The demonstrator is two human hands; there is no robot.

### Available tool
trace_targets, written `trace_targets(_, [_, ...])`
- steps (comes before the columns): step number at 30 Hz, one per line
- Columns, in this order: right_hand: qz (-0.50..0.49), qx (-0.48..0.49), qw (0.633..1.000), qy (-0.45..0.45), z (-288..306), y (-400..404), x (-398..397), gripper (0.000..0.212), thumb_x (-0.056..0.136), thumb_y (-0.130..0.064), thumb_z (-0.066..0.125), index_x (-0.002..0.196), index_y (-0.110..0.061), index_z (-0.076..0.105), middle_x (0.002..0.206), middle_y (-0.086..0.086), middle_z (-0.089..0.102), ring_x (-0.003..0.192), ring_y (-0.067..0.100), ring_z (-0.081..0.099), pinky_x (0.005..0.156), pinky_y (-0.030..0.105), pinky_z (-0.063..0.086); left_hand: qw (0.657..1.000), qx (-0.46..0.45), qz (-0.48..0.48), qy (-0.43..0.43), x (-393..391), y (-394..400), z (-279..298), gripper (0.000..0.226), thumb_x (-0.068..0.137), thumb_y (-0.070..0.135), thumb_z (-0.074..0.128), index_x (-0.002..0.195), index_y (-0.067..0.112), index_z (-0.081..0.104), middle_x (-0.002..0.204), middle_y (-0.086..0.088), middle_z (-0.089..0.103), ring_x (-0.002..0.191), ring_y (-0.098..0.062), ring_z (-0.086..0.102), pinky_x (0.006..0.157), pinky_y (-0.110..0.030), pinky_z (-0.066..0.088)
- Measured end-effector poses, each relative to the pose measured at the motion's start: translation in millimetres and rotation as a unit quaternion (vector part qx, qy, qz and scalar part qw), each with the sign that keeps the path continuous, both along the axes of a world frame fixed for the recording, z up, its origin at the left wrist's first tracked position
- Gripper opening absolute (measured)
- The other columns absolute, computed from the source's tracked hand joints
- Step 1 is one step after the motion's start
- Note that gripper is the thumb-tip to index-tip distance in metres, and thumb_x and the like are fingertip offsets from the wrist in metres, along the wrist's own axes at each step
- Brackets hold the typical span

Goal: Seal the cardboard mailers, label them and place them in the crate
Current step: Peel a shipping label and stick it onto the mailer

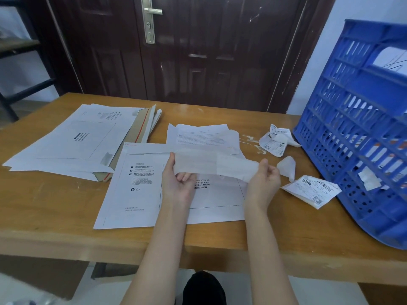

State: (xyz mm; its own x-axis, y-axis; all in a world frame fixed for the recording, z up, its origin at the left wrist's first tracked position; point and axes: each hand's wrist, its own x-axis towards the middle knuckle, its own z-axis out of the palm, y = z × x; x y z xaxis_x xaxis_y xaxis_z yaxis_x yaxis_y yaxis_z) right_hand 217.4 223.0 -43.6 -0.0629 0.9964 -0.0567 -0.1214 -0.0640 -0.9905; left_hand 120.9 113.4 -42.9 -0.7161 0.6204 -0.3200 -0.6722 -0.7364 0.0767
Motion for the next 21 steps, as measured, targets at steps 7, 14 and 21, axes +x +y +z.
trace_targets(7, [-0.008,-0.043,0.998,0.045,2.8,1.5,4.2,0.022,0.1,-0.03,0.044,0.1,-0.01,0.053,0.081,-0.003,0.055,0.069,0.004,0.053,0.055,0.015,0.04,0.998,0.064,-0.012,-0.011,-5.9,-4.7,-2.6,0.046,0.098,0.025,0.05,0.055,0.014,0.058,0.041,0.01,0.032,0.027,-0.008,0.022,0.028,-0.017,0.017])
trace_targets(14, [-0.025,-0.118,0.981,0.149,7.1,7.3,11.0,0.02,0.1,-0.03,0.044,0.105,-0.014,0.055,0.091,-0.004,0.062,0.082,0.008,0.062,0.064,0.023,0.054,0.98,0.17,0.033,-0.096,-14.1,-16.9,-2.2,0.057,0.098,0.022,0.051,0.044,0.012,0.035,0.039,0.002,0.021,0.028,-0.011,0.021,0.034,-0.017,0.018])
trace_targets(21, [0.0,-0.129,0.973,0.192,12.5,4.7,10.7,0.02,0.098,-0.034,0.05,0.083,-0.024,0.059,0.076,-0.01,0.068,0.073,0.005,0.065,0.067,0.025,0.052,0.999,0.029,0.017,0.009,-14.2,-8.1,-8.8,0.009,0.089,0.025,0.063,0.088,0.021,0.055,0.073,0.003,0.055,0.048,-0.01,0.045,0.04,-0.018,0.035])
